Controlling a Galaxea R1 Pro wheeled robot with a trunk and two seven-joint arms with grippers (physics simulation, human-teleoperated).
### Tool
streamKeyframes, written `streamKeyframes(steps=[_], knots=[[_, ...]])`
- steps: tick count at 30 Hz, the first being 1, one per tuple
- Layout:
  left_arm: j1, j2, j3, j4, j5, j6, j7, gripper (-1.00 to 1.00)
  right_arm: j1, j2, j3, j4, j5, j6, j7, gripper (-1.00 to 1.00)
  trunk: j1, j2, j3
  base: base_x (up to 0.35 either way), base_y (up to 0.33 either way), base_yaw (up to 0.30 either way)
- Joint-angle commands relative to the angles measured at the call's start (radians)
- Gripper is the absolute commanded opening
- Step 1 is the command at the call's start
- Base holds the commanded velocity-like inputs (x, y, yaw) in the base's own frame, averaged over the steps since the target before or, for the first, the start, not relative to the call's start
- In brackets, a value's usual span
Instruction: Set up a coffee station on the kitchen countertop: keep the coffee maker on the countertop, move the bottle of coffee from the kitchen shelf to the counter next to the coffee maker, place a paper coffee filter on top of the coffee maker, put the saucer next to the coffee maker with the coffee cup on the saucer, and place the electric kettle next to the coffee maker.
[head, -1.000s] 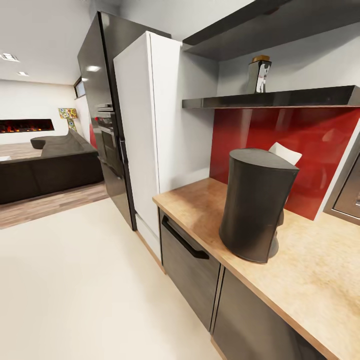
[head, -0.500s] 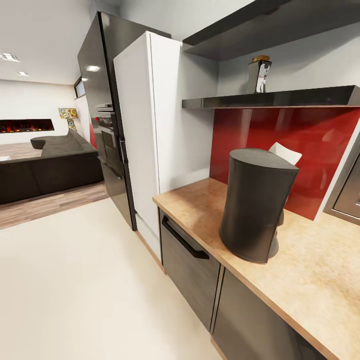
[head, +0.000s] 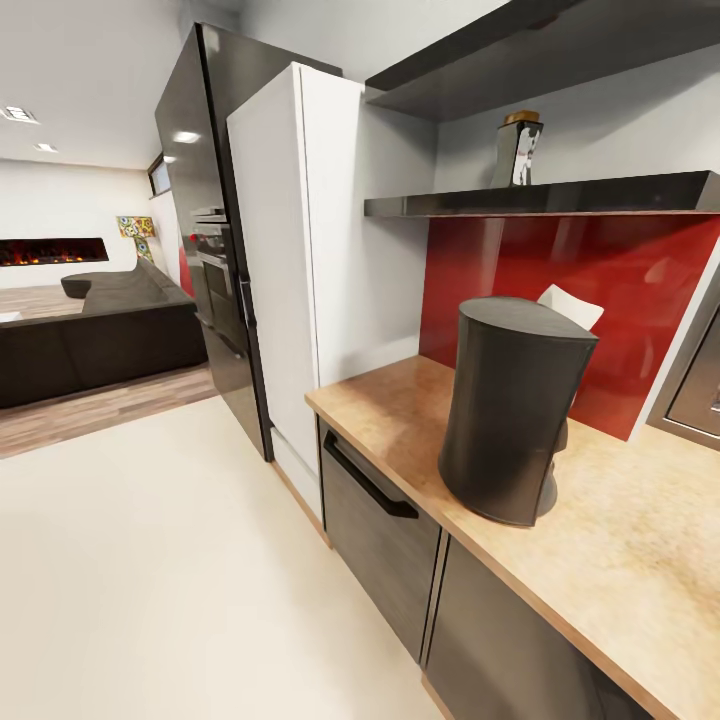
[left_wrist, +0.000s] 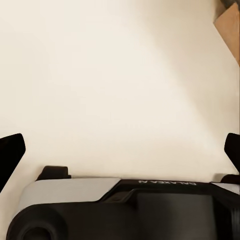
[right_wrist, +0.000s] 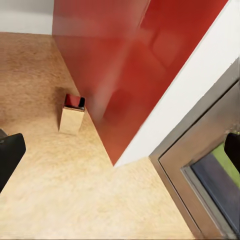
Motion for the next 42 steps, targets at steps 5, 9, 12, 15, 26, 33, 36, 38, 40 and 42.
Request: streamKeyframes(steps=[5,9,12,15,26,33,36,38,40,42], knots=[[0.0,-0.02,0.004,-0.013,0.003,-0.001,-0.001,1.0,-0.155,-0.026,0.075,0.086,0.093,0.009,0.062,1.0,0.0,-0.001,-0.001,-0.077,0.0,0.0],[0.0,-0.021,0.004,-0.013,0.003,-0.001,-0.001,1.0,-0.157,-0.027,0.075,0.088,0.094,0.007,0.062,1.0,0.0,-0.001,-0.001,-0.273,0.0,0.0],[0.0,-0.021,0.004,-0.013,0.003,-0.001,-0.001,1.0,-0.157,-0.027,0.076,0.102,0.093,0.004,0.062,1.0,0.0,-0.001,-0.001,-0.312,0.0,0.0],[0.0,-0.021,0.004,-0.013,0.003,-0.001,-0.001,1.0,-0.157,-0.027,0.076,0.131,0.092,0.0,0.059,1.0,0.0,-0.001,-0.001,-0.273,0.0,0.0],[0.0,-0.021,0.003,-0.013,0.003,-0.001,-0.001,1.0,-0.156,-0.027,0.078,0.189,0.088,-0.071,0.033,1.0,0.0,-0.001,-0.001,-0.111,0.0,0.0],[0.0,-0.021,0.003,-0.014,0.003,-0.001,-0.001,1.0,-0.155,-0.005,0.079,0.528,-0.129,-0.449,-0.205,1.0,0.0,-0.001,-0.001,-0.007,0.0,0.0],[0.0,-0.022,0.003,-0.014,0.003,-0.001,-0.001,1.0,-0.084,0.058,0.078,0.587,-0.19,-0.556,-0.247,1.0,0.0,-0.001,-0.001,0.0,0.0,0.0],[0.0,-0.022,0.003,-0.015,0.003,-0.001,-0.001,1.0,-0.03,0.075,0.078,0.591,-0.202,-0.622,-0.275,1.0,0.0,-0.001,-0.001,0.0,0.0,0.0],[0.0,-0.022,0.003,-0.015,0.003,-0.001,-0.001,1.0,0.006,0.083,0.078,0.593,-0.221,-0.677,-0.307,1.0,0.0,-0.001,-0.001,0.0,0.0,0.0],[0.0,-0.022,0.003,-0.016,0.003,-0.001,-0.001,1.0,0.071,0.095,0.077,0.595,-0.295,-0.746,-0.36,1.0,0.0,-0.001,-0.001,0.0,0.0,0.0]])
